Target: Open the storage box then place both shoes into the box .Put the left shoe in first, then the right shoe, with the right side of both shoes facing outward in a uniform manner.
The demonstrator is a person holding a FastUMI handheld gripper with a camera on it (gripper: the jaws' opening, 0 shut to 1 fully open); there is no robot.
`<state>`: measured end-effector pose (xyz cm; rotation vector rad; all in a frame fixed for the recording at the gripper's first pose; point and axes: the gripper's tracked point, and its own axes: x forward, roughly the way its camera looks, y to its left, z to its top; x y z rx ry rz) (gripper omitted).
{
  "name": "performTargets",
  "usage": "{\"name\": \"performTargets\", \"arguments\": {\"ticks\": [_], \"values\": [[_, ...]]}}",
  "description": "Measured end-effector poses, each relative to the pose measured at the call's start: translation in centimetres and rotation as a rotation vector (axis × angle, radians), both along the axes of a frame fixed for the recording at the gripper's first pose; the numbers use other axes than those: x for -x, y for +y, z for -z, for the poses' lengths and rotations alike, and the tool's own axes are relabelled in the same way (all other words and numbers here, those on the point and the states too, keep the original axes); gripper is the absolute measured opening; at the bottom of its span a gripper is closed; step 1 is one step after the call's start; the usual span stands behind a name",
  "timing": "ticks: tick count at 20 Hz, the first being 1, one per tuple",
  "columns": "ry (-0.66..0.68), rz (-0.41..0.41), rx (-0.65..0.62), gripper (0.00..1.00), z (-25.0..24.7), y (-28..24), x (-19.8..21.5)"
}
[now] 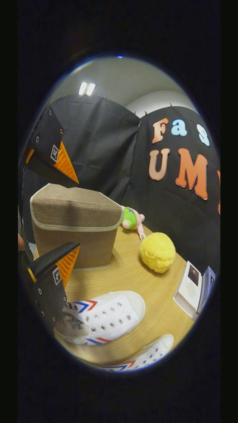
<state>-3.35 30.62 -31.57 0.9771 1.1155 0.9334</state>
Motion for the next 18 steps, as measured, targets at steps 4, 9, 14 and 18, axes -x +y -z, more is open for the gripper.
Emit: {"name": "performTargets", "arguments": {"ticks": [4,9,14,18], "values": [[0.038,-0.069,-0.041,0.98,0.9,1.6,1.1],[0.059,-0.081,-0.065,0.98,0.8,2.0,1.2],[0.053,-0.046,-0.100,0.85,-0.2,1.0,0.5],[0.060,0.003,-0.169,0.55,-2.1,0.1,0.1]]}}
